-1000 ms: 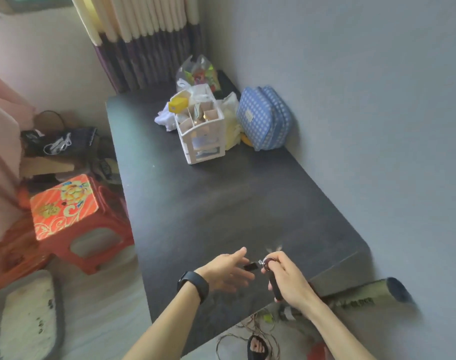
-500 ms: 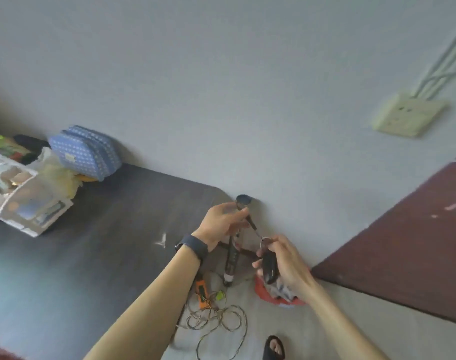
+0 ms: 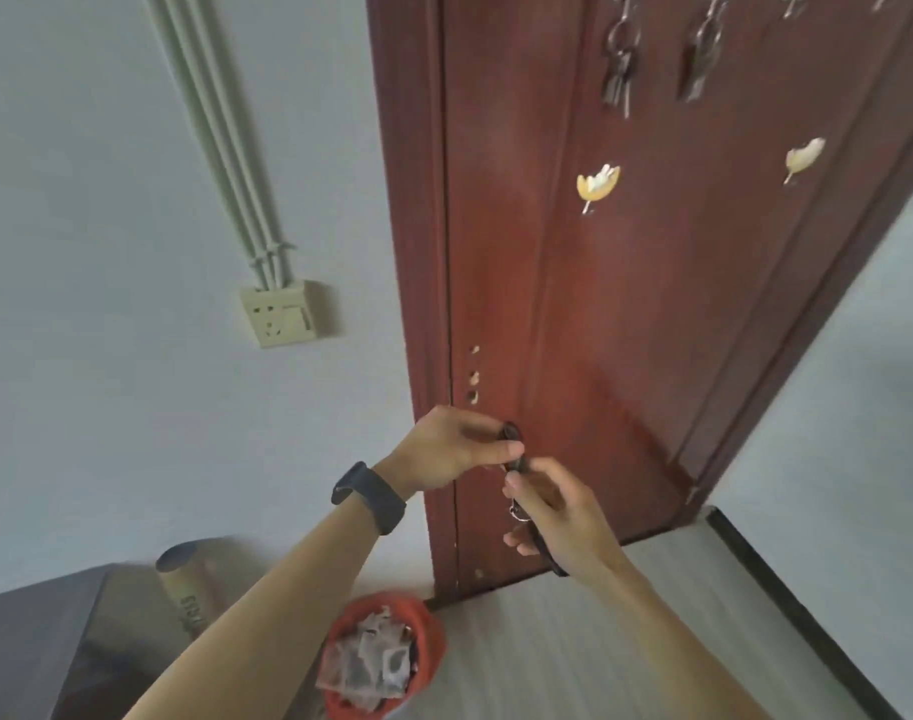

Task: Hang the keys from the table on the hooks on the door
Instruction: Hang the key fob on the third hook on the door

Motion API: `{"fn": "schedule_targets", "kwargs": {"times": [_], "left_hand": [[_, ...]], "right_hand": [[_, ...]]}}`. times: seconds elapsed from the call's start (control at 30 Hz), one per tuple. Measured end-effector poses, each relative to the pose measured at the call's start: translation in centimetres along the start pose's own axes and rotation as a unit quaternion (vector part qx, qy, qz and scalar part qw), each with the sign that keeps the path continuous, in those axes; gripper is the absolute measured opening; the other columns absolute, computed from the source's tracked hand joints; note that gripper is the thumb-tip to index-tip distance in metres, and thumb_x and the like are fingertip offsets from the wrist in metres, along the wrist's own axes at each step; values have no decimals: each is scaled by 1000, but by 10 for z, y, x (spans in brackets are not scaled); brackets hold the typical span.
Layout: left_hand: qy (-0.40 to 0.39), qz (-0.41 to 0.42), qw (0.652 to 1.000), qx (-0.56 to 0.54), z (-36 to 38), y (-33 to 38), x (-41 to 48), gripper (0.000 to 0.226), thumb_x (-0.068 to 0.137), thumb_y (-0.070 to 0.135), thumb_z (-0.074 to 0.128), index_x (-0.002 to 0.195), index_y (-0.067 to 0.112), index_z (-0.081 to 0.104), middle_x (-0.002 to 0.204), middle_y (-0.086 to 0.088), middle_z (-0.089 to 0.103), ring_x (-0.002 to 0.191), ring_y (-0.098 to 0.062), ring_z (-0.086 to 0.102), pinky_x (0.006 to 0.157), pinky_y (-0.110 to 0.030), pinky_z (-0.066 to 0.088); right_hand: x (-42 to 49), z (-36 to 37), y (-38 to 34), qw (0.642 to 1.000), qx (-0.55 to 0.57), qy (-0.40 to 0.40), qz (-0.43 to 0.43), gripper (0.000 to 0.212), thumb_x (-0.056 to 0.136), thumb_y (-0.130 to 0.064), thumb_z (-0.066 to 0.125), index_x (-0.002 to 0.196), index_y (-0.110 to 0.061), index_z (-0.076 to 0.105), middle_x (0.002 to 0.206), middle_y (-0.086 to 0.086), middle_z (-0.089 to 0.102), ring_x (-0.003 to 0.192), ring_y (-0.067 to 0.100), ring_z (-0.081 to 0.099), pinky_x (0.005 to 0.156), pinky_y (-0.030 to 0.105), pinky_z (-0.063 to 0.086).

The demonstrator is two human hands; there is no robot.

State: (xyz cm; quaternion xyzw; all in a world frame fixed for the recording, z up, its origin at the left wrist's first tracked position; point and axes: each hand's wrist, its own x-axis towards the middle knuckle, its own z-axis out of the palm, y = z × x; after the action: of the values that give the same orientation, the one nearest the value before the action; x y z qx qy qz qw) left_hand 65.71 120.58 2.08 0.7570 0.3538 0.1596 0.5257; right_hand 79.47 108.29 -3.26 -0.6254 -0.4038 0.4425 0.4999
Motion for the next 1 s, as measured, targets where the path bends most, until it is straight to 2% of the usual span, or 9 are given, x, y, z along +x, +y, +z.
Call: {"fn": "schedule_targets", "kwargs": {"times": [0.1,0.2,0.27,0.33,0.5,0.6,0.73,0.83,1.0], "left_hand": [[-9,31,999,10,42,46,46,20,88,33,74,99,17,80,70,13,68,69,-3,61,67,-16,45],[-1,25,1000,1,72,83,85,23,90,28,72,108,15,77,82,1,72,80,-10,67,75,-28,49],[5,23,1000,-9,88,105,112,23,91,28,71,108,14,75,85,3,73,82,-12,70,80,-31,52],[7,29,999,-15,101,124,137,24,91,31,70,107,14,73,85,7,74,84,-12,73,82,-32,53],[28,76,997,-17,121,163,203,19,93,28,68,105,13,72,91,3,75,83,-15,74,75,-30,50],[53,116,992,-7,127,182,250,14,92,25,69,101,15,71,98,-4,77,84,-23,76,75,-27,51],[81,144,978,130,121,211,311,12,92,34,62,97,27,71,86,8,75,85,-11,72,76,-26,50],[86,173,962,195,113,241,347,12,89,34,62,92,29,72,83,13,72,88,-9,68,82,-25,50],[111,192,940,260,101,287,391,19,80,47,59,86,30,68,82,1,75,79,-21,69,78,-36,56]], "right_hand": [[9,-78,-9,998,12,52,-18,9,97,-40,60,101,-33,64,95,4,75,66,35,76,66,48,60],[20,-138,-24,995,28,92,-39,11,98,-40,58,103,-31,62,94,4,76,68,37,76,67,50,61],[31,-170,-34,993,26,100,-53,8,98,-40,58,100,-33,62,94,3,77,67,35,76,65,47,61],[44,-197,-42,993,23,98,-56,8,99,-39,57,99,-31,61,95,2,77,68,32,77,64,43,59],[89,-253,-59,992,9,108,-61,21,104,-33,47,104,-13,54,97,1,76,71,29,77,65,37,54],[125,-286,-73,989,-16,120,-88,18,105,-30,44,108,-14,52,92,1,72,73,34,76,65,35,51],[170,-322,-100,983,-20,142,-119,10,102,-36,50,105,-28,55,83,1,68,68,19,72,63,31,55],[200,-345,-120,976,-51,137,-160,11,101,-39,52,104,-30,56,84,2,72,73,23,75,62,29,55],[245,-386,-156,957,-104,174,-208,9,102,-37,46,100,-31,53,89,-3,76,79,10,76,68,33,61]]}}
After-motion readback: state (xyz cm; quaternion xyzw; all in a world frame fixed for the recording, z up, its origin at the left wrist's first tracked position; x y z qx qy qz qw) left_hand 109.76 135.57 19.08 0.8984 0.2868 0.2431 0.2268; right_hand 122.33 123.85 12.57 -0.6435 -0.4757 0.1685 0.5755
